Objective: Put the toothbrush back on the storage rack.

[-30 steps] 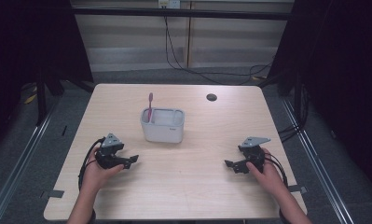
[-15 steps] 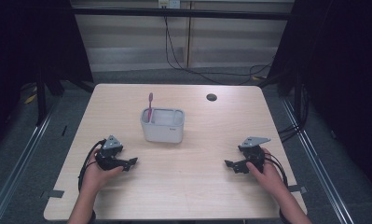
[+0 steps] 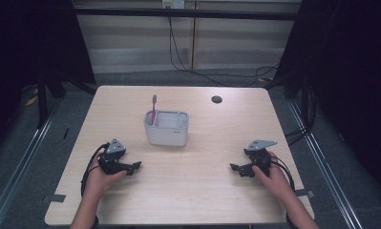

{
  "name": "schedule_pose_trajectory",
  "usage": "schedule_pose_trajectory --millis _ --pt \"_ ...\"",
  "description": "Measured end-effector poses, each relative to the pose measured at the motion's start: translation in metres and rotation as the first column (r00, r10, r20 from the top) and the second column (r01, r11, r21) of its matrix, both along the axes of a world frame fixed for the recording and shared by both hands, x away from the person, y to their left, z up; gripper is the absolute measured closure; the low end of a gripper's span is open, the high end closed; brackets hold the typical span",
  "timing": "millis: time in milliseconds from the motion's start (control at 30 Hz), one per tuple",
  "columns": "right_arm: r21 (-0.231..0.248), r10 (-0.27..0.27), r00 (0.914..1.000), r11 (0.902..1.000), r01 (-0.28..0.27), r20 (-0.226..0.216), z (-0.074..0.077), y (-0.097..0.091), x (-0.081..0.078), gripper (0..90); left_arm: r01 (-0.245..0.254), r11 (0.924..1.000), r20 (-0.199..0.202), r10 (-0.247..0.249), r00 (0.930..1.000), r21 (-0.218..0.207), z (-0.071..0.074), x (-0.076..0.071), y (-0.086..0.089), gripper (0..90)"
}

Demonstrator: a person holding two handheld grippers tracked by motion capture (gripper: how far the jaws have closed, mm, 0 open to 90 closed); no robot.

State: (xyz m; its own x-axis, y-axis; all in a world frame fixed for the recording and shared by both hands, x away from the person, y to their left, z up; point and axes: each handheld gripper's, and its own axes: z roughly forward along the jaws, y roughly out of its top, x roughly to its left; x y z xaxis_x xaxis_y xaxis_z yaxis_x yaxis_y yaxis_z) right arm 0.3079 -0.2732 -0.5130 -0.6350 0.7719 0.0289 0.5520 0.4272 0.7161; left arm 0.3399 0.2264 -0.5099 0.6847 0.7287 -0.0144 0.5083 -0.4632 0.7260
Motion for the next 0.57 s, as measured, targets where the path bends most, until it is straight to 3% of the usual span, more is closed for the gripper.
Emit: schedule_pose_trajectory --millis 567 --pt "0.000 -0.001 1.0000 1.0000 0.001 -0.001 0.0000 0.0000 -0.0001 10.1 -0.016 0.9999 -0.005 0.016 0.9999 0.002 -0.0001 0.0008 0.0005 13.6"
